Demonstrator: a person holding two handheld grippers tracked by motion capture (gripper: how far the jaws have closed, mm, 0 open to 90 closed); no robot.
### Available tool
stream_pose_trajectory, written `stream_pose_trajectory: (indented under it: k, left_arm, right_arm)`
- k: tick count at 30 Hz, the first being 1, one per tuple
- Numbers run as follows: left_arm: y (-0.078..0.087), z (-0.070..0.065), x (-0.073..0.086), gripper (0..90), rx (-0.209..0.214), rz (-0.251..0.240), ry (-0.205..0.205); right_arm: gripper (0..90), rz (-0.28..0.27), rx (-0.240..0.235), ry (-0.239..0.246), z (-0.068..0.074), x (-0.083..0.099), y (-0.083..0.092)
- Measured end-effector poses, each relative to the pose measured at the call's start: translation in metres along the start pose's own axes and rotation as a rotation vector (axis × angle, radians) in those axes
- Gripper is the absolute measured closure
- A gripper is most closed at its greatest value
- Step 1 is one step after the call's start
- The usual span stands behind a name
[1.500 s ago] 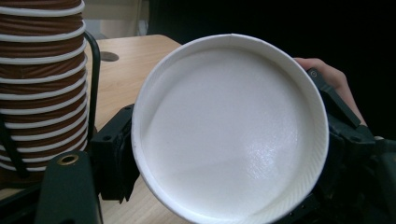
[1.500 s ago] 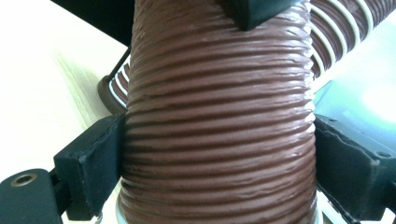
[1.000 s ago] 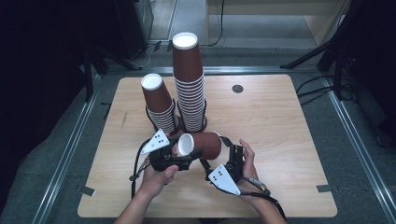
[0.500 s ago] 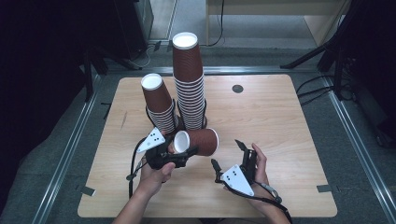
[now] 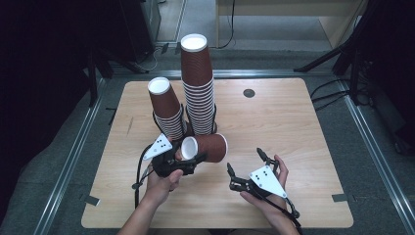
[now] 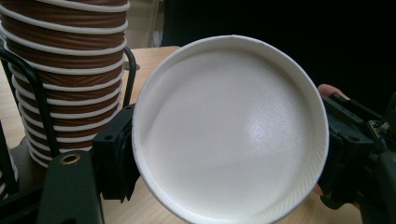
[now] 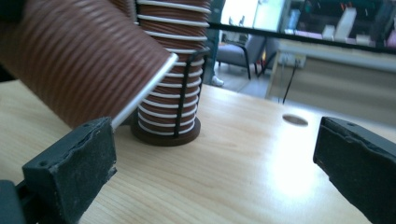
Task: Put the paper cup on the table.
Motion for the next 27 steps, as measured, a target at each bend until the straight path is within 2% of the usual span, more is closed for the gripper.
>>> stream_pose_trajectory:
  k: [1,2,3,4,7,8,9,12,16,17,18,19,25,27]
  left_arm:
    - [0.001,0.0,0.0,22.2,-0.002,-0.004,0.003]
    - [0.001,0.0,0.0,22.2,-0.002,-0.005,0.004]
    - [0.001,0.0,0.0,22.2,-0.002,-0.005,0.004]
    - [0.001,0.001,-0.001,22.2,-0.006,-0.01,0.004]
    - [0.001,0.002,-0.001,22.2,-0.011,-0.014,0.005]
    - [0.001,0.002,-0.001,22.2,-0.011,-0.014,0.005]
    - [0.001,0.002,-0.001,22.2,-0.014,-0.015,0.004]
    - [0.0,0.002,0.0,22.2,-0.018,-0.019,0.003]
    - [0.0,0.001,0.0,22.2,-0.021,-0.023,0.002]
    - [0.0,0.001,0.0,22.2,-0.021,-0.023,0.002]
    - [0.0,0.001,0.0,22.2,-0.023,-0.024,0.002]
    - [-0.001,0.001,0.0,22.2,-0.024,-0.025,0.002]
    - [-0.002,0.002,0.001,22.2,-0.033,-0.034,0.001]
    - [-0.002,0.002,0.001,22.2,-0.035,-0.035,0.004]
  right_arm:
    - [0.0,0.019,0.033,-0.037,-0.001,0.002,-0.001]
    - [0.0,0.026,0.061,-0.044,-0.001,0.004,-0.001]
    - [0.0,0.026,0.061,-0.044,-0.001,0.004,-0.001]
    - [0.0,0.03,0.116,-0.086,-0.001,0.007,-0.002]
    - [0.0,0.025,0.148,-0.179,0.0,0.009,-0.003]
    - [0.0,0.025,0.148,-0.179,0.0,0.009,-0.003]
    - [0.0,0.021,0.145,-0.238,0.003,0.009,-0.003]
    - [0.0,0.003,0.133,-0.306,0.009,0.005,-0.003]
    - [0.0,-0.011,0.119,-0.444,0.015,-0.001,-0.004]
    - [0.0,-0.011,0.119,-0.444,0.015,-0.001,-0.004]
    - [0.0,-0.008,0.117,-0.471,0.015,-0.002,-0.004]
    - [0.0,-0.006,0.124,-0.545,0.015,-0.002,-0.005]
    - [0.0,0.015,0.136,-0.704,0.011,-0.002,-0.007]
    - [0.0,0.026,0.139,-0.773,0.01,-0.004,-0.007]
Point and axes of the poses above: each handheld gripper's, and its own axes: y roughly backward along the jaws, x roughly out of its underside, z roughly to its left, the point moved 3 cm from there along -y, roughly forward along the jaws, and after that the axes turned 10 degrees about -z, right-handed, at the moved point
